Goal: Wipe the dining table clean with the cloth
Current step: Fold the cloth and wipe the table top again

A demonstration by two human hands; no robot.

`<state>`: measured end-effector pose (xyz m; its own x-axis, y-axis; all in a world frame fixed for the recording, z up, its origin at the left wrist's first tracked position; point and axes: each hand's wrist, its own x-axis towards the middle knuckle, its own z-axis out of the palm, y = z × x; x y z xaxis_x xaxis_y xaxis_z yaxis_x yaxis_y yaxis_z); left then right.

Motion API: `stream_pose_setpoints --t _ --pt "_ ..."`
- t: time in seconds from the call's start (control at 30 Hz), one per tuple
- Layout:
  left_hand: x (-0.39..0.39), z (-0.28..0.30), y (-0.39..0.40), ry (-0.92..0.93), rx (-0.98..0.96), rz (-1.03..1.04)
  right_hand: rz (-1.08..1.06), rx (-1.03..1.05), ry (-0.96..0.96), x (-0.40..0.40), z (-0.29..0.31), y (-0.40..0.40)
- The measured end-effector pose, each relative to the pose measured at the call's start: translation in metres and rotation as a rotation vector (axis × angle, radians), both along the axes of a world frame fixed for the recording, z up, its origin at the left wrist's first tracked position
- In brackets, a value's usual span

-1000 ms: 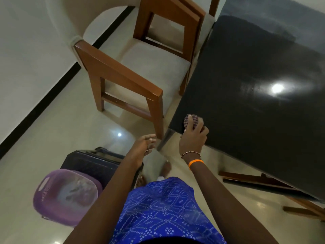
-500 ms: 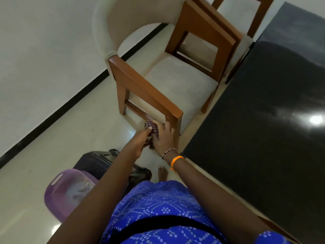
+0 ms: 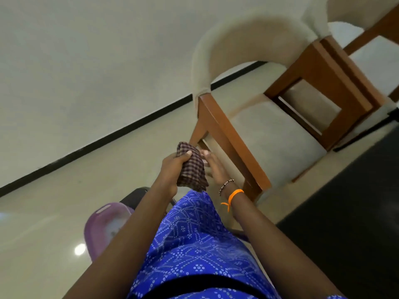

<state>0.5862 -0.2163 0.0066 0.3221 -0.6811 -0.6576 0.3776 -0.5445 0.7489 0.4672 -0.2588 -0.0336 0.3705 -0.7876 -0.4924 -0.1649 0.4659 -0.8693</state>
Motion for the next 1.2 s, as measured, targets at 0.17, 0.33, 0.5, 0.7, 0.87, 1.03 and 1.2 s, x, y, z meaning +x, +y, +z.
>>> stream_pose_setpoints --t 0.17,0.33,0.5,0.7,0.87,1.03,1.2 --pt "0.034 0.007 -0.031 0.049 -0.033 0.119 -0.092 0.522 -0.455 0.042 -0.013 -0.040" --pt "0.090 -0.004 -0.090 0.152 -0.033 0.195 -0.101 0.599 -0.591 0.094 -0.014 -0.094" --pt "0.175 -0.021 -0.188 0.263 0.001 0.151 -0.165 0.463 -0.538 0.172 -0.015 -0.187" --pt "0.292 -0.005 -0.302 0.226 -0.061 -0.108 -0.309 0.278 -0.363 0.277 0.006 -0.301" --pt "0.342 0.014 -0.375 0.090 -0.080 -0.221 -0.418 0.091 -0.215 0.321 0.020 -0.369" --pt "0.350 0.020 -0.449 0.004 -0.142 -0.280 -0.482 0.072 -0.149 0.331 0.032 -0.434" --pt "0.335 0.020 -0.530 -0.003 -0.166 -0.401 -0.581 -0.027 -0.038 0.317 0.040 -0.500"
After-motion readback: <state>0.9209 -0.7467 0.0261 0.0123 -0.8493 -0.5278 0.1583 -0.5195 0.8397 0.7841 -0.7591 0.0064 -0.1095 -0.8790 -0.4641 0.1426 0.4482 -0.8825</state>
